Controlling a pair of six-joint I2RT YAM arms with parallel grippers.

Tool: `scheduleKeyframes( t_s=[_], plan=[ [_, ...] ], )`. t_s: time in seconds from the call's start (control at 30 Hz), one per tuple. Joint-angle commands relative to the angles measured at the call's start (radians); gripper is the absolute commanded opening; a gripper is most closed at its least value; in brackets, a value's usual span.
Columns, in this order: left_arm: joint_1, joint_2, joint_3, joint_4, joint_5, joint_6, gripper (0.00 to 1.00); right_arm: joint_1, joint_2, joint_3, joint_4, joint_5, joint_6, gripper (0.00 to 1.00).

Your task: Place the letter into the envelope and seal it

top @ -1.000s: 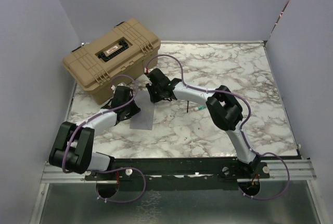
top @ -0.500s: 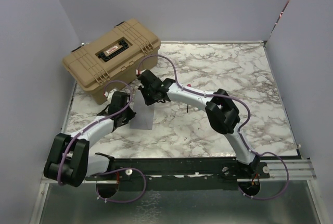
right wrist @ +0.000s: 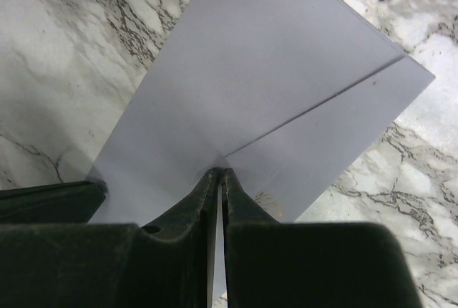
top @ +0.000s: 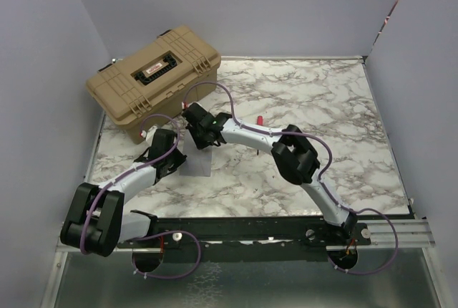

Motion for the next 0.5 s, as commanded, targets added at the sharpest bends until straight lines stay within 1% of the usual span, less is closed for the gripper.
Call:
scheduleKeyframes(
  t_s=[0.0, 0.1, 0.2, 0.33, 0.47],
  plan=[
    [0.007, 0.029, -0.042, -0.056, -0.007, 0.004, 0.0, 0.017, 0.078, 0.044, -0.075, 0.026, -0.013, 0.09],
    [0.009, 0.041, -0.039, -0.05, 0.005, 0.008, 0.0, 0.033, 0.094, 0.044, -0.116, 0.048, -0.039, 0.09],
    [0.011, 0.049, -0.036, -0.04, 0.019, 0.011, 0.0, 0.046, 0.073, -0.026, -0.108, 0.073, -0.061, 0.1],
    [0.013, 0.055, -0.03, -0.032, 0.023, 0.011, 0.0, 0.051, 0.049, -0.11, -0.099, 0.047, -0.076, 0.13],
    [0.015, 0.063, -0.03, -0.025, 0.029, 0.011, 0.0, 0.052, 0.054, -0.152, -0.099, 0.017, -0.081, 0.17]
  ],
)
